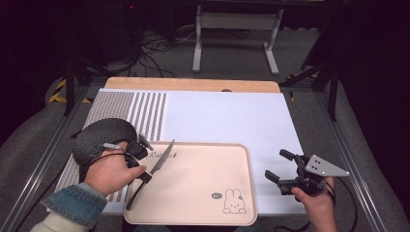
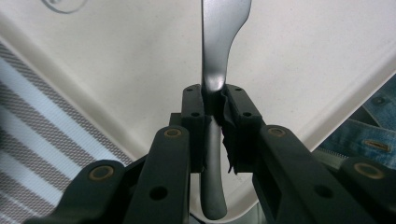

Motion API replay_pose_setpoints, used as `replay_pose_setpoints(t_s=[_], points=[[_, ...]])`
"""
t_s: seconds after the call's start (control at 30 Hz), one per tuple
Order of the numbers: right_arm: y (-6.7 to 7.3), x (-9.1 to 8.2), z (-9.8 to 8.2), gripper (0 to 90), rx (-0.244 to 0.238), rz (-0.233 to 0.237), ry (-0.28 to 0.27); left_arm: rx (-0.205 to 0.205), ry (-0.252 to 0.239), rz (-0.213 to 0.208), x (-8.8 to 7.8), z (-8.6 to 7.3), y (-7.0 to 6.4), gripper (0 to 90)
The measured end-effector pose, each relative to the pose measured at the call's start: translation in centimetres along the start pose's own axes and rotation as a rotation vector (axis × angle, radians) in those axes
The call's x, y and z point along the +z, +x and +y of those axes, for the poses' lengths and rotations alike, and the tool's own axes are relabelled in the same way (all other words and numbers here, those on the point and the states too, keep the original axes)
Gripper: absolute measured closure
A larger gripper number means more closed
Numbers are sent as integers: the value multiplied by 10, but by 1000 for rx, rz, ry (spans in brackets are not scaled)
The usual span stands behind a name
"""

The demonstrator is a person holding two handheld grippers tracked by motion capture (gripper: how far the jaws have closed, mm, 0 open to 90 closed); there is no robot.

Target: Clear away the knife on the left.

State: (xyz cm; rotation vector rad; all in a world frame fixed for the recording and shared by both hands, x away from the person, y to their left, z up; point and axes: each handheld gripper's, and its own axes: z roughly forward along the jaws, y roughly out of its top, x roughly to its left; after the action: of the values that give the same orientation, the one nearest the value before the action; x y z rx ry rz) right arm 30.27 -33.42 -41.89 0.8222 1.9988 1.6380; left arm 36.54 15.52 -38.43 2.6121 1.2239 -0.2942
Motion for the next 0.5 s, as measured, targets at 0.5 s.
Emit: replay_pose_setpoints(t_s=[0.5], points=[[-1,0,-1,57,6,2,-1,-11,9,-23,17,7,1,896]])
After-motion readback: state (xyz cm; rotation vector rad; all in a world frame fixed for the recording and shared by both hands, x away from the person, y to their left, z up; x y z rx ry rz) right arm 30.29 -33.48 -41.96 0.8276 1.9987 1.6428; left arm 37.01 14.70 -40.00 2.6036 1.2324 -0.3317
